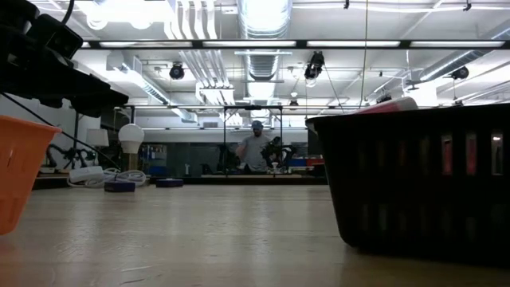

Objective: Pick & Place Office items
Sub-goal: Put the white charger adapter into the black bin

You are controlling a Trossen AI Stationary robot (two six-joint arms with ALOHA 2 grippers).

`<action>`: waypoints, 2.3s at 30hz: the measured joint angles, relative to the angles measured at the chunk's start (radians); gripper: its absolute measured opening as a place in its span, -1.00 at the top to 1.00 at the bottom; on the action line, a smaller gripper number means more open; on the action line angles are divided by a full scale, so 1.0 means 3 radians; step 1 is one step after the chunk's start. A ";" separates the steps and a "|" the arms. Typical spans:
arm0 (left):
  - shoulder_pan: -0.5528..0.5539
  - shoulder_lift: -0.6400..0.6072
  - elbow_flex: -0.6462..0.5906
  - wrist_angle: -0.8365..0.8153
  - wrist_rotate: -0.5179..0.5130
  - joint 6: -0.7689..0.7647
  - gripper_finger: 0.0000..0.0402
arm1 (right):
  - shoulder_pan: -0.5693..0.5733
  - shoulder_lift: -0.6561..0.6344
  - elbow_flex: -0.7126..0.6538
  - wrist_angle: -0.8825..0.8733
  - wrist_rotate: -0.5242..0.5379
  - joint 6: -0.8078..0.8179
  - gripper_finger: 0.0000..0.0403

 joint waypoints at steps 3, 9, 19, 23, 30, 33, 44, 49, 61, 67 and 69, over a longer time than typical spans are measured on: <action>0.0000 0.0000 0.0000 0.0000 0.0000 0.0001 -0.26 | 0.0000 0.0000 -0.0002 -0.0076 -0.0005 0.0000 -0.12; 0.0001 0.0000 0.0000 0.0000 -0.0001 0.0001 -0.26 | 0.0000 0.0001 -0.0010 -0.0194 0.0152 -0.0016 -0.12; 0.0000 0.0000 0.0000 0.0000 0.0000 0.0001 -0.26 | 0.0000 0.0001 0.0079 -0.0184 0.0084 -0.0016 -0.12; 0.0001 -0.0001 0.0000 0.0000 0.0000 0.0001 -0.26 | -0.0008 0.0000 0.0086 -0.0195 -0.0157 0.0020 -0.12; 0.0000 -0.0001 0.0000 -0.0001 -0.0001 0.0000 -0.26 | -0.0008 -0.0004 0.0085 -0.0288 -0.0149 0.0085 -0.12; 0.0001 -0.0001 0.0000 0.0000 0.0000 0.0000 -0.26 | -0.0010 -0.0004 0.0085 -0.0359 -0.0145 0.0198 -0.12; 0.0001 -0.0001 0.0000 -0.0001 0.0000 0.0000 -0.26 | -0.0009 -0.0004 0.0085 -0.0444 -0.0044 0.0408 -0.42; 0.0000 -0.0001 0.0000 0.0000 -0.0001 0.0000 -0.26 | -0.0010 -0.0004 0.0085 -0.0440 -0.0004 0.0268 -0.59; 0.0000 -0.0001 0.0000 -0.0001 0.0000 0.0000 -0.26 | -0.0057 -0.0003 0.0005 -0.0434 0.0220 -0.0027 -0.62; 0.0000 -0.0001 0.0000 0.0000 -0.0001 0.0000 -0.26 | -0.0104 -0.0003 -0.0018 -0.0421 0.0258 -0.0036 -0.62; 0.0000 -0.0001 0.0000 0.0000 0.0000 0.0000 -0.26 | -0.0122 -0.0003 -0.0018 -0.0403 0.0259 -0.0041 -0.62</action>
